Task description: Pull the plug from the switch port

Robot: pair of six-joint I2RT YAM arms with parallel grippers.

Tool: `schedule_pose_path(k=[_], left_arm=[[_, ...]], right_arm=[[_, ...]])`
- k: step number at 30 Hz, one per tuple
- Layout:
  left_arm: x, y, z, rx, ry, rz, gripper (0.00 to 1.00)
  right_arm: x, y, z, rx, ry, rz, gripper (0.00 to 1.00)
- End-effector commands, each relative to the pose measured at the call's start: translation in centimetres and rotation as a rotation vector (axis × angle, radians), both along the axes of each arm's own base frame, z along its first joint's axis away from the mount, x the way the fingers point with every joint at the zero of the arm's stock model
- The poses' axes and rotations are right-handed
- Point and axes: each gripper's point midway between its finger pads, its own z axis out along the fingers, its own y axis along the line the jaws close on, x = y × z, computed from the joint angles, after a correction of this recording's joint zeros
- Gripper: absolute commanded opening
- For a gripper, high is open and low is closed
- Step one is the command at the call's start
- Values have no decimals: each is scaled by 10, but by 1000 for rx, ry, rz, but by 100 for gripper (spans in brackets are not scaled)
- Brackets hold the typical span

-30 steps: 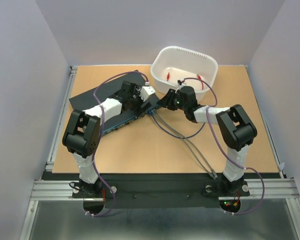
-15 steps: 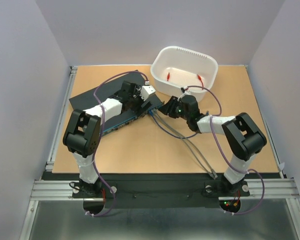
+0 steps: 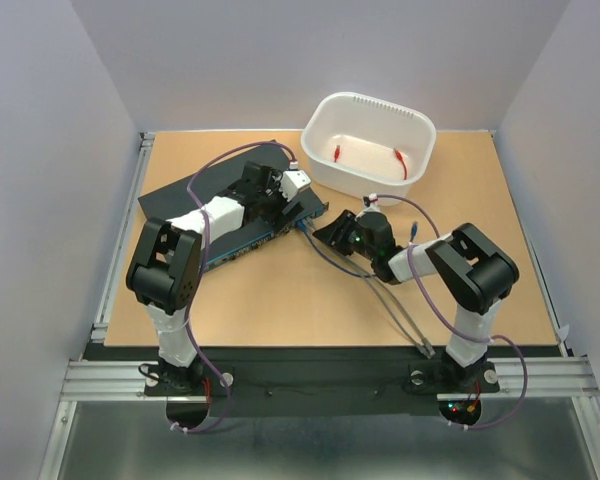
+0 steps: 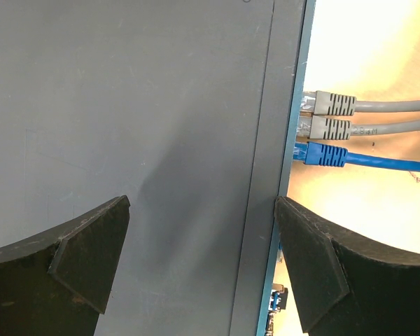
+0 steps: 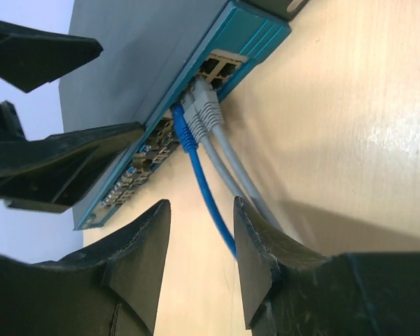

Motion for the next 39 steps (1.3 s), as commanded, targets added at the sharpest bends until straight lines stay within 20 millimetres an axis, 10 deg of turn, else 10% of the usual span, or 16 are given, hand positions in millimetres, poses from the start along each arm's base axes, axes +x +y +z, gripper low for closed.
schedule_pose_path(k=[1,26,39], left_arm=[[3,4,-13,36,11,12,96],[6,5,-18,48,16,19,96],[7,6,-38,80,41,23,96]], right_arm=[[33,10,43,98,-140,-39,47],[80,13,-16,58,-66,-74,41],[87,18,-14,181,-84,-43,32]])
